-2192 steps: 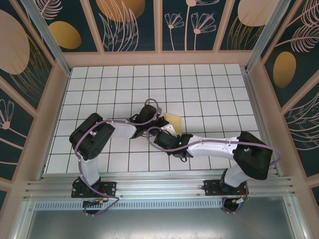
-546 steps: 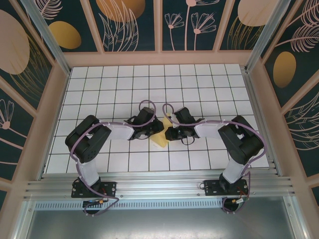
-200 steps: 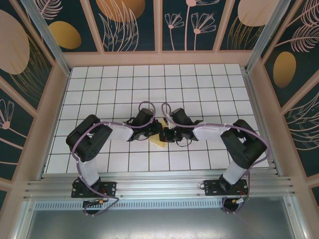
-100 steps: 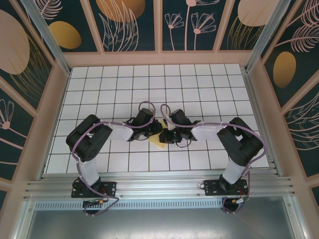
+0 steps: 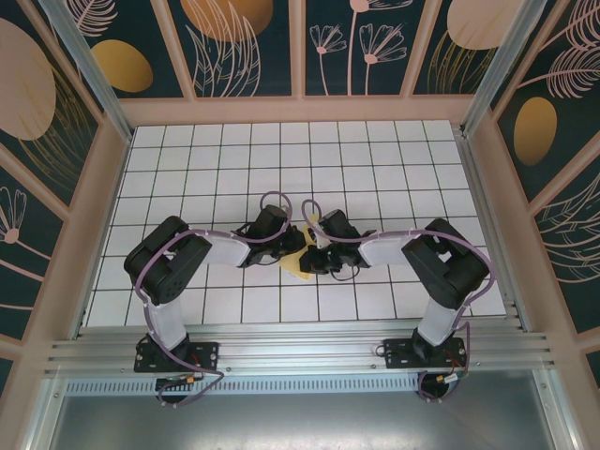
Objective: Fold a paper plane with a square sheet of paper (pick it up from the middle)
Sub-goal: Fold the triangle a second time at the center of the table.
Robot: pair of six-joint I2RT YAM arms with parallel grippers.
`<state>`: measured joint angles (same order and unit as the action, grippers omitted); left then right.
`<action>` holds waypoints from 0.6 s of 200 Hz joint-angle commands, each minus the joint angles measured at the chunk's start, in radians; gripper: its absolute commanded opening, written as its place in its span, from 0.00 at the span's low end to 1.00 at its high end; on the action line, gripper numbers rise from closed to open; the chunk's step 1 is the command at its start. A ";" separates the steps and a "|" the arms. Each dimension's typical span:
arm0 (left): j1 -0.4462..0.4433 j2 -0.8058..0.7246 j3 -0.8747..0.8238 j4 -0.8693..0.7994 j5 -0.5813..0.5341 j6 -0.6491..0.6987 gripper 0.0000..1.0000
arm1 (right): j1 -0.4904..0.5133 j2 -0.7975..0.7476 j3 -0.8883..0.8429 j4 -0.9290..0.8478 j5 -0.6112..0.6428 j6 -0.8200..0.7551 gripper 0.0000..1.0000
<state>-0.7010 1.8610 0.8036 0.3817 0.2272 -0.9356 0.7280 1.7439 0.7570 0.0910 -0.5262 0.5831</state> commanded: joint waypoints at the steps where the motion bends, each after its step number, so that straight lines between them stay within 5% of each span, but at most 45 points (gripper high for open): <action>1: -0.002 0.022 -0.040 -0.079 -0.017 0.001 0.10 | -0.004 0.016 -0.012 -0.025 -0.007 -0.009 0.10; 120: -0.001 0.002 -0.041 -0.078 -0.020 -0.004 0.10 | -0.012 -0.257 -0.023 -0.117 0.116 0.008 0.15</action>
<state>-0.7013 1.8565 0.7944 0.3935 0.2264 -0.9356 0.7197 1.5074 0.7654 -0.0200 -0.4343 0.5617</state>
